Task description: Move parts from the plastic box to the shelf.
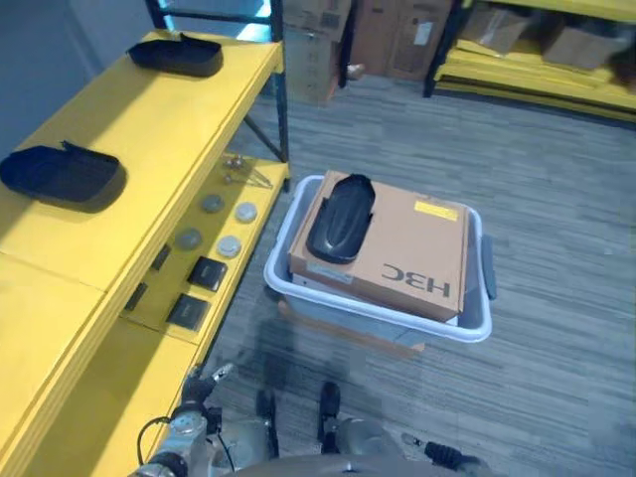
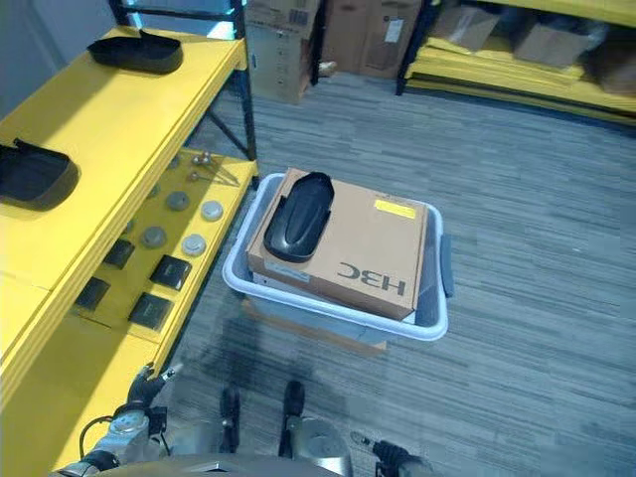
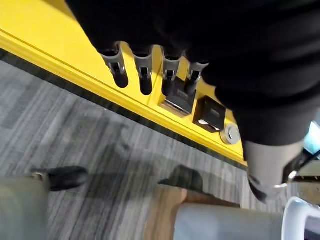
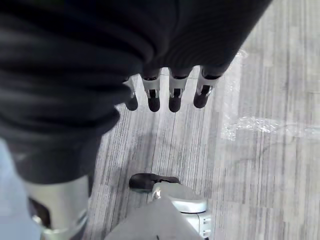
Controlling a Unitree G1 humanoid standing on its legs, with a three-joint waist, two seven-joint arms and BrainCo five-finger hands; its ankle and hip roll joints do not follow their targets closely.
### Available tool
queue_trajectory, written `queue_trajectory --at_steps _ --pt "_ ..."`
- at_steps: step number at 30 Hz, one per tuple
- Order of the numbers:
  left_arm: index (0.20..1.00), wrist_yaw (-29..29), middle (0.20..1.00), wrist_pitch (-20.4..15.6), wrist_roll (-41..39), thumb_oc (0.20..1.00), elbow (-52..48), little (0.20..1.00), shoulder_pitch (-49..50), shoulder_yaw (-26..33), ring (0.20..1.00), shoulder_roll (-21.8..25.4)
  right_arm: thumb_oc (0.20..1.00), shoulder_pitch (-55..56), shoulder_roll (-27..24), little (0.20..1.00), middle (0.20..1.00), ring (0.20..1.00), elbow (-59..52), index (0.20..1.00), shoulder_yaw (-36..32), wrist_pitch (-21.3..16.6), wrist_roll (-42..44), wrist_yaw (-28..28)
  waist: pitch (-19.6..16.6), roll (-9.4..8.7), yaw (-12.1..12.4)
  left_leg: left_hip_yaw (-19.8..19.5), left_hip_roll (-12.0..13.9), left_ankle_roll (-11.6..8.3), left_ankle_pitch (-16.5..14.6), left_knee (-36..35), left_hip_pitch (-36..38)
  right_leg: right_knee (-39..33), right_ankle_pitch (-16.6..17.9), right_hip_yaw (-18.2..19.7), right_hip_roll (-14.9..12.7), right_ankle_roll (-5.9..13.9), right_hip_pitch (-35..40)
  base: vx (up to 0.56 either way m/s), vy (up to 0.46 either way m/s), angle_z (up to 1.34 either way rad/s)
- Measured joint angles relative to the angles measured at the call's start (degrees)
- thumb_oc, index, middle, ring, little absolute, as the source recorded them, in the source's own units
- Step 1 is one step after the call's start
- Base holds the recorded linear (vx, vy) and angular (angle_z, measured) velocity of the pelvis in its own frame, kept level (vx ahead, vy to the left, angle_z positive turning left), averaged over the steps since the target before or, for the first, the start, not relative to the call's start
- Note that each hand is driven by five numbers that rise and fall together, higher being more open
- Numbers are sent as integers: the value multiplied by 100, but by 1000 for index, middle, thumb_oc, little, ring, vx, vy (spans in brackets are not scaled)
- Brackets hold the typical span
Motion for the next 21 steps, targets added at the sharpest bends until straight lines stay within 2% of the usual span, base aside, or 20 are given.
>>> queue_trajectory --at_steps 2,4,5,6,7,8,9,10,12,13,14,15,19,20,21 --pt "1000 -26 1000 -2 -34 1000 -31 1000 -113 -5 1000 78 1000 97 81 1000 1000 1000 4 1000 1 -135 122 -11 -10 -34 -7 1 -104 130 78 -230 10 237 -143 215 -109 225 -204 8 21 -7" --pt "1000 -23 1000 -1 -40 1000 -12 1000 -181 -26 1000 161 1000 169 135 1000 1000 1000 -94 1000 2 -303 356 -28 -10 -39 -42 -25 -178 214 148 -329 13 400 -143 527 -170 230 -257 12 -51 19" --pt "1000 -13 1000 2 -54 1000 -24 1000 -198 -19 1000 275 1000 217 156 1000 1000 1000 -476 1000 -4 -614 519 -116 -3 -25 -90 -76 -197 332 277 -494 78 531 -254 822 -302 302 -201 23 -100 20" --pt "1000 -9 1000 0 -172 1000 -41 1000 -147 46 1000 323 1000 360 144 1000 1000 1000 -1174 1000 -6 -972 554 -302 3 -7 -70 -58 -171 363 380 -639 105 552 -371 828 -414 427 -172 86 -186 -10" --pt "1000 22 1000 8 -419 1000 -56 1000 1 137 1000 465 1000 400 153 1000 1000 1000 -2459 1000 -3 -1662 553 -571 57 -39 -70 6 -138 391 573 -852 192 363 -420 803 -655 615 -37 98 -158 -32" --pt "1000 29 1000 51 -539 1000 -220 1000 115 220 1000 459 1000 474 147 1000 1000 1000 -3347 1000 -45 -1805 467 -880 85 -58 -107 113 -113 373 572 -895 247 303 -412 791 -804 788 38 114 -167 -43" --pt "1000 29 1000 47 -595 1000 -421 1000 274 342 1000 464 1000 541 153 1000 1000 1000 -4094 1000 -122 -2054 347 -1054 91 -59 -96 207 -92 360 583 -952 312 216 -375 784 -900 864 84 89 -98 -43" --pt "1000 28 1000 28 -604 1000 -517 1000 400 433 1000 464 1000 443 161 1000 1000 1000 -4488 1000 -168 -2441 114 -1221 92 -64 -74 279 -67 337 571 -952 374 90 -325 795 -933 927 130 113 -116 -43" --pt "1000 29 1000 38 -568 1000 -490 1000 508 410 1000 470 1000 211 145 1000 1000 1000 -4686 1000 -229 -2767 -258 -1490 67 -149 -98 329 -35 252 494 -961 477 -77 -259 773 -984 965 274 141 -140 -17" --pt "1000 34 1000 27 -404 1000 -485 1000 653 401 1000 484 1000 256 29 1000 1000 1000 -5028 1000 -320 -2757 -660 -1788 -16 -287 -88 341 -58 131 413 -991 519 -228 -218 784 -978 944 350 161 -147 -1" --pt "1000 24 1000 27 -385 1000 -484 1000 755 403 1000 504 1000 280 -24 1000 1000 1000 -5174 1000 -338 -2778 -839 -1873 -112 -533 -103 365 -96 66 406 -991 559 -228 -138 807 -972 930 380 162 -137 -2" --pt "1000 16 1000 35 -385 1000 -451 1000 843 405 1000 501 1000 298 -120 1000 1000 1000 -5279 1000 -342 -2774 -970 -1939 -101 -570 -114 374 -104 -14 399 -989 593 -233 -83 820 -958 974 427 107 -85 -4" --pt "1000 -198 1000 78 -241 1000 -719 1000 1145 319 1000 156 1000 439 -809 1000 1000 1000 -5973 1000 -489 -2307 -1376 -2157 -38 -330 -212 486 305 -237 471 -958 665 -197 -68 816 -542 849 479 50 -110 -15" --pt "1000 -233 1000 73 19 1000 -880 1000 1137 109 1000 127 1000 319 -1205 1000 1000 1000 -5981 1000 -484 -1921 -1431 -2153 1 -222 -214 483 428 -286 498 -956 568 -196 -59 817 -414 827 423 -34 -162 -6" --pt "1000 -260 1000 44 142 1000 -935 1000 1101 -19 1000 129 1000 195 -1436 1000 1000 1000 -5932 1000 -448 -1787 -1540 -2171 28 -191 -213 476 453 -321 521 -955 509 -196 -46 808 -375 807 366 -39 -154 -4"
